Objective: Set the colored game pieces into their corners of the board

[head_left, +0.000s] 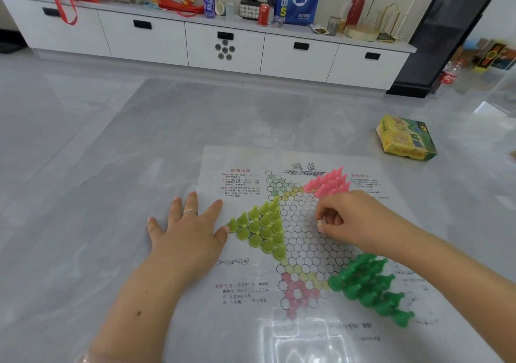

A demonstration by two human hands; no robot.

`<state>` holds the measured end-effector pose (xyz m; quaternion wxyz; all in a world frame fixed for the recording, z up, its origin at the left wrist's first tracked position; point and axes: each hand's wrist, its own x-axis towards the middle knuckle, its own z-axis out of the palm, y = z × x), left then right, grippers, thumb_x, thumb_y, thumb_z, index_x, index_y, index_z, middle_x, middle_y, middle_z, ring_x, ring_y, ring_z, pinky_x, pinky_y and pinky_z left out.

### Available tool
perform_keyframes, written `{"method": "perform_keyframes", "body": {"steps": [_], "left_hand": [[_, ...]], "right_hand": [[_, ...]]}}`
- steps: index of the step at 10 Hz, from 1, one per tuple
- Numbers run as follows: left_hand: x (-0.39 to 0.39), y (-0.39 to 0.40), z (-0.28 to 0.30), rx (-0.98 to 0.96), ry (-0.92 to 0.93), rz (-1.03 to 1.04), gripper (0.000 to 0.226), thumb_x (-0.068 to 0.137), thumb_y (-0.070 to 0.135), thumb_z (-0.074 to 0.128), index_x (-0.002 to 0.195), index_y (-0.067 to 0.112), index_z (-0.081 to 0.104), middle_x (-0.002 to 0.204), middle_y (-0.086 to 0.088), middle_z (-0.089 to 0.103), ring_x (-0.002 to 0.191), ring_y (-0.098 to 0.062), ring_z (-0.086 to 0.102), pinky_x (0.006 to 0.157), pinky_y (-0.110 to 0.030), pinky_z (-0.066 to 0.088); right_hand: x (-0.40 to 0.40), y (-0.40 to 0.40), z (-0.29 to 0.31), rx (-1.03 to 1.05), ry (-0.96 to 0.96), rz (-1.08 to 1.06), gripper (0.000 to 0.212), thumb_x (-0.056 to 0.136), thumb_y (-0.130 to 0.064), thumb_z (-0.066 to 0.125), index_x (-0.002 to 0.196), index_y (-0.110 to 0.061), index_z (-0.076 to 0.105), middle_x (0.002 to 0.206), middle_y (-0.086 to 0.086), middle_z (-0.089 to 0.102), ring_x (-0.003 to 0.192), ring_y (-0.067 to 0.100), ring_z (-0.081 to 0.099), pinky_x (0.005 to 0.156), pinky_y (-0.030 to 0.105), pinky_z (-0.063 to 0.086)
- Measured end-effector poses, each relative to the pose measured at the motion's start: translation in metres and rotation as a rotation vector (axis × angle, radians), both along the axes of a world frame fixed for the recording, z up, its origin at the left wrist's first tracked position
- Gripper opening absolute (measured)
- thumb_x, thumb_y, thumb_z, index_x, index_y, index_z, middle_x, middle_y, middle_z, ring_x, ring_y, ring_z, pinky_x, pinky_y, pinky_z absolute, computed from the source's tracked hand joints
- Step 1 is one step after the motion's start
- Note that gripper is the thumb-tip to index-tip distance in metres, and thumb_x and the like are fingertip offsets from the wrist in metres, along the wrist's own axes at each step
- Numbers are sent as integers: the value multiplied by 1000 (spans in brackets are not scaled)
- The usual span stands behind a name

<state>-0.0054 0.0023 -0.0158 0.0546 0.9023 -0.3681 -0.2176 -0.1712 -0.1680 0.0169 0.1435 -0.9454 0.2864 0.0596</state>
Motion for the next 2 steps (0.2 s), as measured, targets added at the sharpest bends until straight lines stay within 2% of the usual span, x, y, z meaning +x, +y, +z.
{"method": "perform_keyframes", "body": {"steps": [2], "left_hand": [[1,-3,0,-9,20,9,52,96,47,23,145,41,6,157,1,-12,144,-20,-14,113,-52,-3]], "right_hand": [[10,1,-7,27,7,18,10,85,-20,59,94,-20,63,79,-8,61,75,7,58,73,23,50]]}}
